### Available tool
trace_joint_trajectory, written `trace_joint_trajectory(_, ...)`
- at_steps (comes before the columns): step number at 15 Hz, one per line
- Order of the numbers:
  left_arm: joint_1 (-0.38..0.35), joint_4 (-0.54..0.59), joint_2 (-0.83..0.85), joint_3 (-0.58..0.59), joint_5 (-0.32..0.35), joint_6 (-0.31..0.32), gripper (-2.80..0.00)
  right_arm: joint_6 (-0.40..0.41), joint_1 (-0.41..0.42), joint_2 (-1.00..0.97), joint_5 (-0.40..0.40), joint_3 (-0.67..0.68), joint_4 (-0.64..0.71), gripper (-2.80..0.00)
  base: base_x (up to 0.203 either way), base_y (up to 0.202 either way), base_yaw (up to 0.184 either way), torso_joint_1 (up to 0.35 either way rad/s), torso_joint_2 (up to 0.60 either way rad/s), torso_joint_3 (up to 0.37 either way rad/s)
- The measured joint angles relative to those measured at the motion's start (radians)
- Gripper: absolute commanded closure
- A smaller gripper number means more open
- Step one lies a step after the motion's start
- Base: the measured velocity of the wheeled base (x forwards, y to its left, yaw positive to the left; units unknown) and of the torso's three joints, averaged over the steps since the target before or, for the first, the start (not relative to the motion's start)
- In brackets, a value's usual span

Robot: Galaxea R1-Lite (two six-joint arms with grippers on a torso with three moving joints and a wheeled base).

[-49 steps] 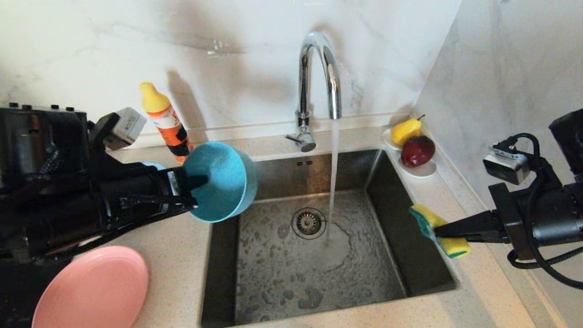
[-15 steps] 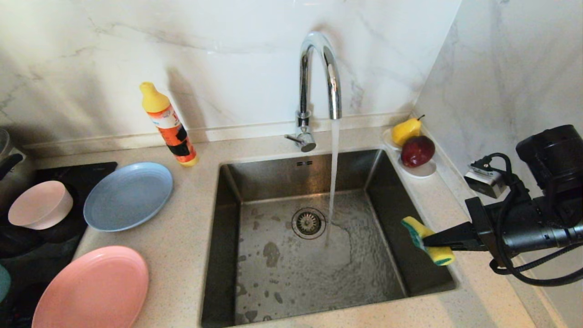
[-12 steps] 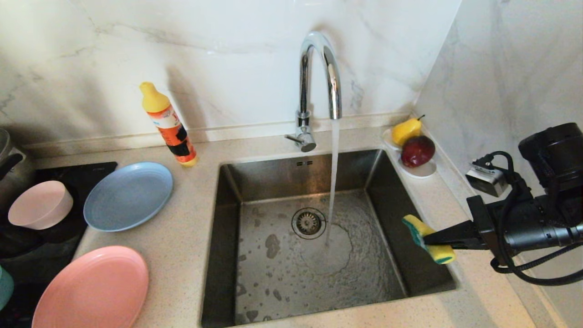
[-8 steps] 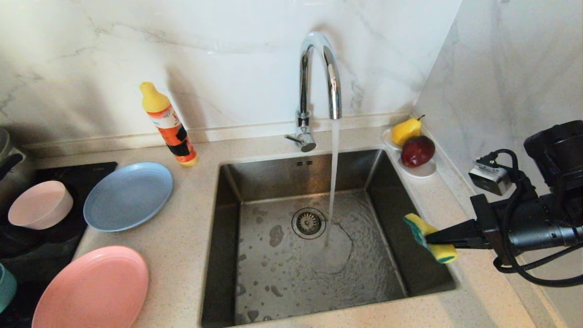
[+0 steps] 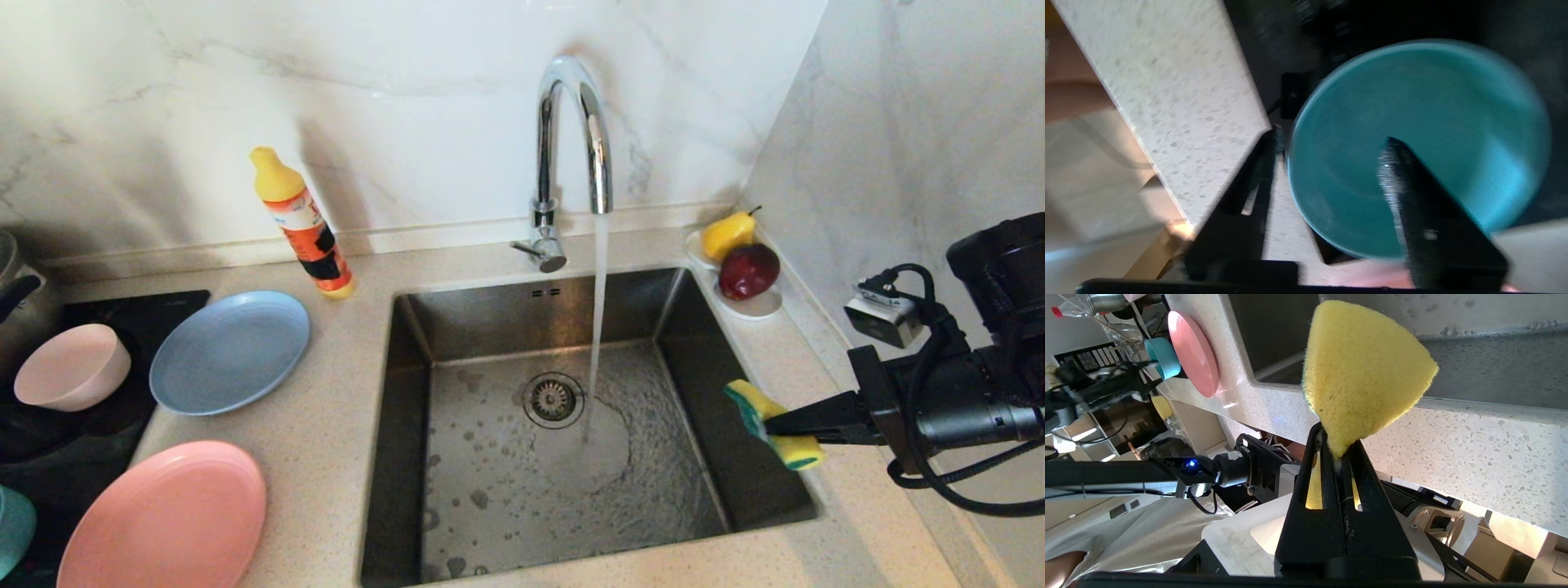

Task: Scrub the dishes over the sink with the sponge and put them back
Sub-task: Place the bowl on the table, then wash the plate

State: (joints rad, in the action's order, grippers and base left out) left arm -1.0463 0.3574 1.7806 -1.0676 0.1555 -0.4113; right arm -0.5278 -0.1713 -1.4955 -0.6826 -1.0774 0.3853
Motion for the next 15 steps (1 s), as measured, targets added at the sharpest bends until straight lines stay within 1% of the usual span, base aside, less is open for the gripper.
trace_joint_trajectory(3,-0.004,0.012,-0.099,-0.027,0.053,-0.004,-2.8,0.001,0.0,-0.003,0.0,0.002,-0.001,0.0,0.0,0.0,0.0,0.0,0.0,0.0)
trace_joint_trajectory(4,-0.004,0.016,-0.14,-0.036,0.067,-0.004,0.0,0.0,0.0,-0.003,0.0,0.004,-0.001,0.0,0.0,0.0,0.0,0.0,0.0,0.0)
trace_joint_trajectory(6,0.007,0.024,-0.229,-0.057,0.102,-0.001,0.0,0.0,-0.002,-0.003,-0.001,0.004,-0.001,0.0,0.0,0.0,0.0,0.0,0.0,0.0)
trace_joint_trajectory(7,0.031,0.035,-0.265,-0.073,0.111,0.002,0.0,0.0,-0.002,-0.003,-0.001,0.003,0.0,0.0,0.0,0.0,0.0,0.0,0.0,0.0)
trace_joint_trajectory(10,0.118,0.124,-0.345,-0.108,0.122,0.029,0.0,-0.001,-0.002,0.007,0.0,-0.001,0.005,0.0,0.0,0.0,0.0,0.0,0.0,0.0)
trace_joint_trajectory(12,0.216,0.165,-0.396,-0.115,0.122,0.037,0.0,-0.001,-0.002,0.019,0.001,-0.004,0.008,0.0,0.0,0.0,0.0,0.0,0.0,0.0)
trace_joint_trajectory(15,0.42,0.22,-0.462,-0.125,0.106,0.038,0.0,-0.002,-0.002,0.035,0.001,0.003,0.012,0.0,0.0,0.0,0.0,0.0,0.0,0.0)
